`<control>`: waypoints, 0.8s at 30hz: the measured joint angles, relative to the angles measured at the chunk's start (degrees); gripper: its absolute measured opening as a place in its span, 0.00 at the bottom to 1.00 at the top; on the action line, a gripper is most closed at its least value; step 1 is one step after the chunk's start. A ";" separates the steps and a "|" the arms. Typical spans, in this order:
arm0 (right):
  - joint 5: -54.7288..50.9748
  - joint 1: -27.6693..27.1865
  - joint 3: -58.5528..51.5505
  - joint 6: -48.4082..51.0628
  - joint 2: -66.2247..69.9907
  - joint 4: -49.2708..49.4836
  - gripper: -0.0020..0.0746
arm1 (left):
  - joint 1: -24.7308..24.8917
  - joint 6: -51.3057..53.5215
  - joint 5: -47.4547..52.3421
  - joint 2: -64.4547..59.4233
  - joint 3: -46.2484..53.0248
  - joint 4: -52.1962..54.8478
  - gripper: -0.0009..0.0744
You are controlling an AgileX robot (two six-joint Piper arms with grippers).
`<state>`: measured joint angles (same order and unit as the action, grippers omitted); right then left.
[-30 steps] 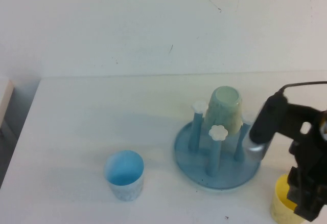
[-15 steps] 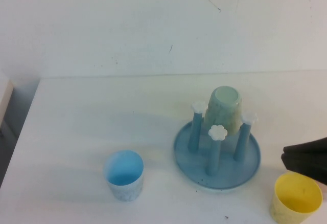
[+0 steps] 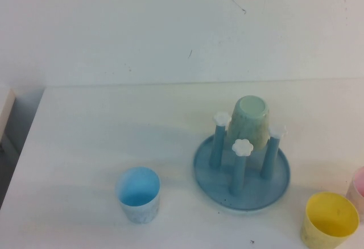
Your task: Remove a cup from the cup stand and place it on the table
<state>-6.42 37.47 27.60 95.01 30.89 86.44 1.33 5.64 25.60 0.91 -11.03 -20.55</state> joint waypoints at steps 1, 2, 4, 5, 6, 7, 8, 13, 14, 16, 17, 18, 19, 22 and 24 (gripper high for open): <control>1.60 0.00 0.00 0.89 -0.09 1.85 0.02 | 0.00 0.01 0.00 0.00 0.00 -0.49 0.01; 2.64 0.00 0.00 1.32 -0.23 3.33 0.02 | 0.00 0.01 0.31 0.00 0.00 -0.90 0.01; 4.32 0.00 0.00 1.95 -0.23 5.55 0.02 | 0.00 0.01 0.83 0.00 0.09 -1.12 0.01; 4.84 0.00 0.00 2.16 -0.23 6.03 0.02 | 0.00 0.01 1.15 0.00 0.09 -1.12 0.01; 5.02 0.00 0.00 2.31 -0.23 6.44 0.02 | 0.00 0.01 1.52 0.00 0.09 -1.20 0.01; 5.12 0.00 -0.09 2.42 -0.23 6.70 0.02 | 0.00 0.01 2.02 0.00 0.09 -1.20 0.01; 5.27 0.00 -0.13 2.40 -0.23 6.95 0.02 | 0.00 0.01 2.57 0.00 0.09 -1.25 0.01; 5.52 0.00 -0.63 2.53 -0.23 7.28 0.02 | 0.00 0.01 4.77 0.00 0.09 -1.25 0.01; 5.52 0.00 -0.63 2.53 -0.23 7.33 0.02 | 0.00 0.01 5.03 0.00 0.13 -1.25 0.01; 5.52 0.00 -0.63 2.53 -0.23 7.43 0.02 | 0.00 0.01 5.29 0.00 0.22 -1.13 0.01; 5.52 0.00 -0.63 2.53 -0.23 7.43 0.02 | 0.00 0.01 5.38 0.00 0.22 -1.13 0.01; 5.52 0.00 -0.63 2.53 -0.23 7.43 0.02 | 0.00 0.01 5.38 0.00 0.22 -1.13 0.01; 5.52 0.00 -0.63 2.65 -0.23 7.43 0.02 | 0.00 0.01 5.38 0.00 0.22 -1.13 0.01; 6.42 0.00 -0.75 2.65 -0.23 7.56 0.02 | 0.00 0.01 5.38 0.00 0.22 -1.13 0.01; 8.58 0.02 -1.32 2.98 -0.23 8.02 0.02 | 0.00 -0.02 5.54 0.00 0.22 -1.13 0.01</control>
<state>2.16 37.50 26.28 97.99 30.67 94.46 1.33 5.63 31.14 0.91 -10.80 -21.68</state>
